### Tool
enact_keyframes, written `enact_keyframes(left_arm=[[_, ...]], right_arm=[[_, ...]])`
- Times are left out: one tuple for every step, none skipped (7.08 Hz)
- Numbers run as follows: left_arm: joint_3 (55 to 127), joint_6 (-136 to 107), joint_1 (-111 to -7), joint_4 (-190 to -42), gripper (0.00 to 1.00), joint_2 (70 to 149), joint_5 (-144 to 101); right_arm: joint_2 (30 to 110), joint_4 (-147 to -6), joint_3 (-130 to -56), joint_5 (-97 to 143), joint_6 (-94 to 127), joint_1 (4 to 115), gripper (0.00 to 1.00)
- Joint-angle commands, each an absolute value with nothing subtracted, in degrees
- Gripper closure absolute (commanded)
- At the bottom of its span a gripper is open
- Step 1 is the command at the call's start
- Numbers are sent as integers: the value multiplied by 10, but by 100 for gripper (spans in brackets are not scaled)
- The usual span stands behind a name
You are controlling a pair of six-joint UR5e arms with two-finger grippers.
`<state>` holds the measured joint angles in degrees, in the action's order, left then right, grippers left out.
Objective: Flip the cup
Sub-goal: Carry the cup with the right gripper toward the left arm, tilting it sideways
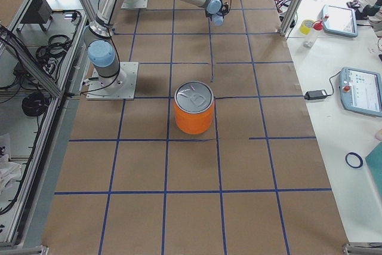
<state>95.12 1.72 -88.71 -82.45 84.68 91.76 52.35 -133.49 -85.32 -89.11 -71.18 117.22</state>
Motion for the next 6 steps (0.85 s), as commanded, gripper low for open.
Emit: enact_keyframes(left_arm=[[954, 39, -868, -824, 0, 850, 899], [956, 40, -868, -824, 0, 854, 888], [963, 40, -867, -817, 0, 855, 889], [966, 41, -867, -816, 0, 857, 889], [961, 42, -864, -817, 0, 855, 886], [957, 50, -860, -818, 0, 860, 882]], right_arm=[[519, -1336, -857, -890, -736, 1178, 72], [519, -1336, -857, -888, -737, 1179, 65], [519, -1336, -858, -886, -735, 1179, 47], [510, -1336, -857, -886, -733, 1178, 40], [504, -1336, -856, -886, -732, 1178, 29], [505, -1336, -847, -887, -732, 1178, 23]])
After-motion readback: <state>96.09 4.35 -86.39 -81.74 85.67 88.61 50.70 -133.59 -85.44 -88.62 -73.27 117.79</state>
